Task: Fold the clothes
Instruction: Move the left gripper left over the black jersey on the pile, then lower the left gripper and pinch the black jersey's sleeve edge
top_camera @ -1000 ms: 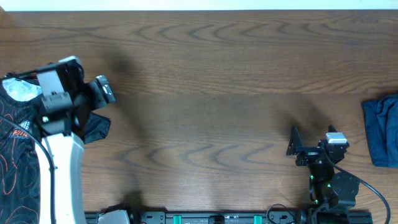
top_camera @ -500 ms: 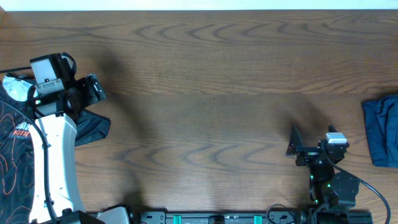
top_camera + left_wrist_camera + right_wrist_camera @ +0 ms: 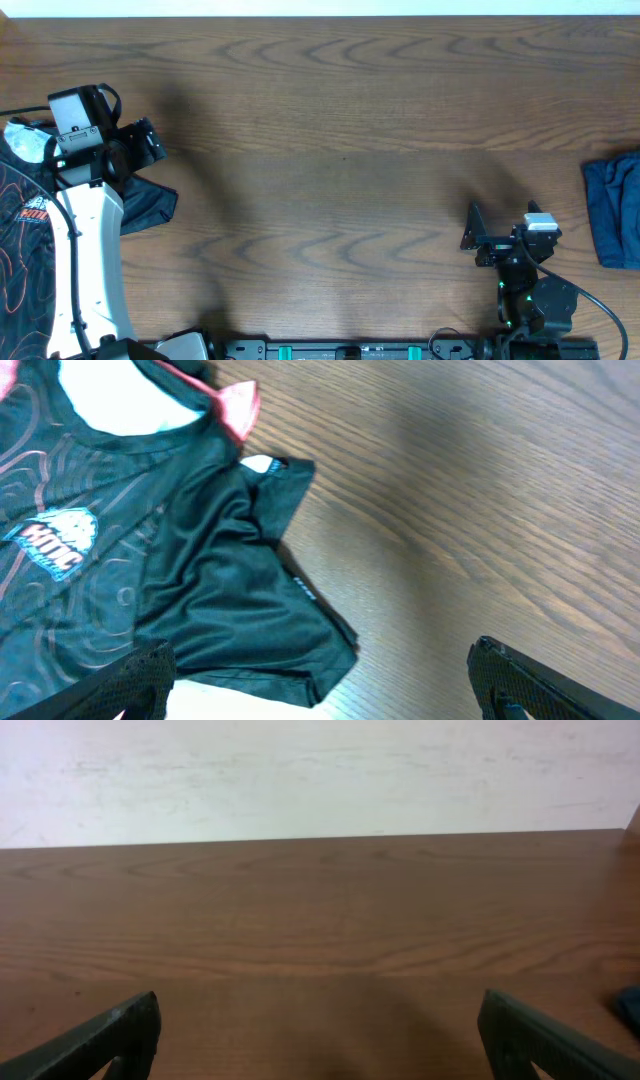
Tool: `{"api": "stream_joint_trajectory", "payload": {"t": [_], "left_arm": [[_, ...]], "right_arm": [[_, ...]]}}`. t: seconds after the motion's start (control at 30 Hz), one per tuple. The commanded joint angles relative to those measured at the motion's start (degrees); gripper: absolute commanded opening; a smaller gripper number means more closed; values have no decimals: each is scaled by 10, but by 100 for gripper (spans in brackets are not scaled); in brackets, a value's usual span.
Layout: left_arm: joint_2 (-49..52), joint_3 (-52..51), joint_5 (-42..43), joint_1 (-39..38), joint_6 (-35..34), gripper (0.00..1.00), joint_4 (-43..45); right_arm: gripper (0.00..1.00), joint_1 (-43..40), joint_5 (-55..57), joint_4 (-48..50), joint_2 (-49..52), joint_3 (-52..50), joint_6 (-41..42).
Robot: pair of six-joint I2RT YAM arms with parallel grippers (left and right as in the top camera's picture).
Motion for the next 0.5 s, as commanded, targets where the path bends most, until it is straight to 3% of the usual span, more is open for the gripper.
{"api": "stream_joint_trajectory", "payload": {"t": [0.0, 0.47], "left_arm": [[12, 17, -32, 3, -2, 95, 3], [77, 17, -32, 10, -2, 95, 20]], "right_arm": [[99, -4, -2, 1, -5, -4, -9], [99, -4, -2, 1, -5, -4, -9]]}}
